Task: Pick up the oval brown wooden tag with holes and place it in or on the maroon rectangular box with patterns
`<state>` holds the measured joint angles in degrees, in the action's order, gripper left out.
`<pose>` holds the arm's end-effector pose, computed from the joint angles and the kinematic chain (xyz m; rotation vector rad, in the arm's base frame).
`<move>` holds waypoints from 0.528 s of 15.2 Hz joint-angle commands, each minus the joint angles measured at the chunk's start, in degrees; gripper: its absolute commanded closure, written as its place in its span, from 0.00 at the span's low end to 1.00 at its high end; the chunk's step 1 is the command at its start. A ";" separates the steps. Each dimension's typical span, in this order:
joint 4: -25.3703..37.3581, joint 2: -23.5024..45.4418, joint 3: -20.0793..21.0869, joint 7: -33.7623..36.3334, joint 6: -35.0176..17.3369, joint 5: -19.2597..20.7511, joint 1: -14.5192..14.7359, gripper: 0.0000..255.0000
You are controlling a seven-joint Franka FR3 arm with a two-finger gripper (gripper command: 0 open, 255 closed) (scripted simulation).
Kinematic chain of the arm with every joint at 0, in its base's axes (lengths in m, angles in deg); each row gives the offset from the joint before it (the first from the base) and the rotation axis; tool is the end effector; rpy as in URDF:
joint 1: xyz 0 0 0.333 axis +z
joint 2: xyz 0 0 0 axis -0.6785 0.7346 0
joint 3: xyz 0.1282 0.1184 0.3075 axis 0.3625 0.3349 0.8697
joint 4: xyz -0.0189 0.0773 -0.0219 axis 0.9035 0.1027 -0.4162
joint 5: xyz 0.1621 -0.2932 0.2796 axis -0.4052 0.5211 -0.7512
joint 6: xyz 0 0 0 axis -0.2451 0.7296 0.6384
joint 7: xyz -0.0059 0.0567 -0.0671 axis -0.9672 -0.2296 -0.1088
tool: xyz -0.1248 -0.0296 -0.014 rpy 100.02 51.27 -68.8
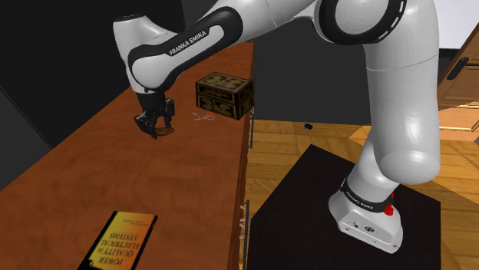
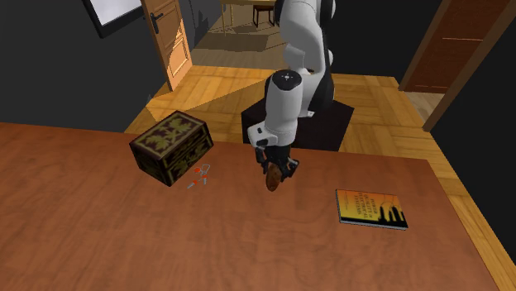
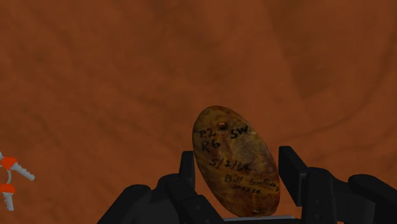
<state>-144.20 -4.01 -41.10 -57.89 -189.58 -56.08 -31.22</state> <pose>0.6655 0.3123 0.3691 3.1258 0.2858 0.0904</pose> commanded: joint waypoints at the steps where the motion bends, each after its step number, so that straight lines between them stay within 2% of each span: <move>1: 0.87 -0.58 0.13 -0.14 1.45 -0.24 -0.01 1.00; 8: 4.11 -2.10 0.44 -0.66 6.13 -0.90 -0.05 1.00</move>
<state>-140.94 -6.09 -40.70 -58.50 -184.33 -56.93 -31.33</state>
